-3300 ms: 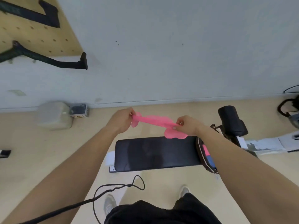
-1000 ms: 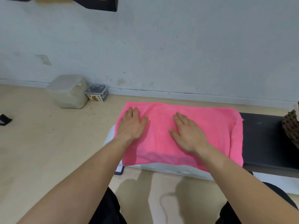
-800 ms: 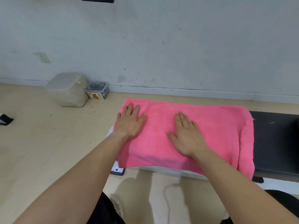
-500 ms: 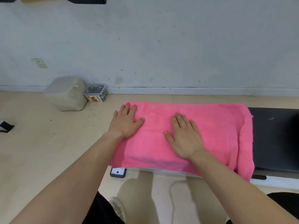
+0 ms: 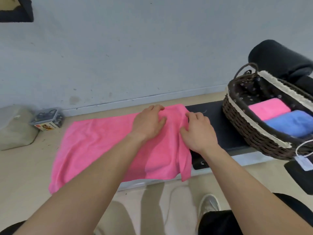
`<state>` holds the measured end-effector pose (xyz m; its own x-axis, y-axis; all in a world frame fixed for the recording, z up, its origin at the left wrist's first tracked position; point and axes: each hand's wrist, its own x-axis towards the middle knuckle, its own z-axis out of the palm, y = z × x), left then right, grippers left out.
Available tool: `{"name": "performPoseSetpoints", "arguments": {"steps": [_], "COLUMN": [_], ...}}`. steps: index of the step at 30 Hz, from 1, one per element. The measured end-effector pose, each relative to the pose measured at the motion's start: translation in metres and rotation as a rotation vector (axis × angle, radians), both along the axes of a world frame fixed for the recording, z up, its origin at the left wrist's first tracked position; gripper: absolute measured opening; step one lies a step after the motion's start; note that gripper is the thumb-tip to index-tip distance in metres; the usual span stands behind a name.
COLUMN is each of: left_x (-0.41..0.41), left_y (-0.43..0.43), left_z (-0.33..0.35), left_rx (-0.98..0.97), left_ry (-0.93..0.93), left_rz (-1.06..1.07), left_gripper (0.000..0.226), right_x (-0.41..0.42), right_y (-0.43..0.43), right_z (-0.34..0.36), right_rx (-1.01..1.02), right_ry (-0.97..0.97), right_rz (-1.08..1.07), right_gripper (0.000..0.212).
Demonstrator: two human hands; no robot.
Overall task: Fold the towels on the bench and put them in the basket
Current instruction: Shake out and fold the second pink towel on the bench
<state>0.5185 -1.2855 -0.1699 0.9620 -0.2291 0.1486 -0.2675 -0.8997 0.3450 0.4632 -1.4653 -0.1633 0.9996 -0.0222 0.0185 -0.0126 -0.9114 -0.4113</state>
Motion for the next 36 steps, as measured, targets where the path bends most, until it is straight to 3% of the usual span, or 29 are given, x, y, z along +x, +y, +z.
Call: {"name": "performPoseSetpoints", "arguments": {"steps": [4,9,15,17,21,25,28,31,33,36], "left_x": [0.035,0.064,0.073,0.073,0.071,0.065,0.061,0.065,0.072,0.084], "left_y": [-0.055,-0.093,-0.084,-0.075,-0.060,-0.055,-0.061,-0.075,-0.084,-0.099], "left_z": [0.009,0.011,0.008,0.005,0.013,0.032,0.040,0.038,0.035,0.026], "left_rx": [-0.048,0.204,0.352,0.373,0.063,-0.297,-0.537,-0.620,-0.677,-0.724], "left_ry": [0.004,0.137,0.263,0.239,0.192,0.194,0.199,0.140,0.122,0.117], "left_rz": [-0.098,-0.307,-0.336,-0.339,-0.308,-0.320,-0.221,-0.096,-0.007,0.060], "left_gripper": [0.034,0.037,0.056,0.053,0.015,0.012,0.007,0.006,0.008,0.012], "right_x": [0.000,0.004,0.014,0.015,0.019,0.021,0.019,0.015,0.012,0.006], "right_y": [-0.035,-0.050,-0.043,-0.037,-0.030,-0.032,-0.033,-0.036,-0.042,-0.054], "right_z": [-0.011,-0.021,-0.019,-0.016,-0.018,-0.016,-0.013,-0.007,-0.004,-0.006], "right_rx": [0.004,-0.006,0.048,0.082,0.173,0.504,0.678,0.740,0.754,0.616], "right_ry": [0.119,0.113,0.119,0.146,0.117,0.128,0.106,0.088,0.117,0.188], "right_rz": [-0.015,0.070,0.075,0.073,-0.010,-0.035,-0.015,-0.032,-0.045,-0.007], "right_gripper": [0.041,0.032,0.027,0.029,0.032,0.050,0.037,0.013,0.010,0.010]}}
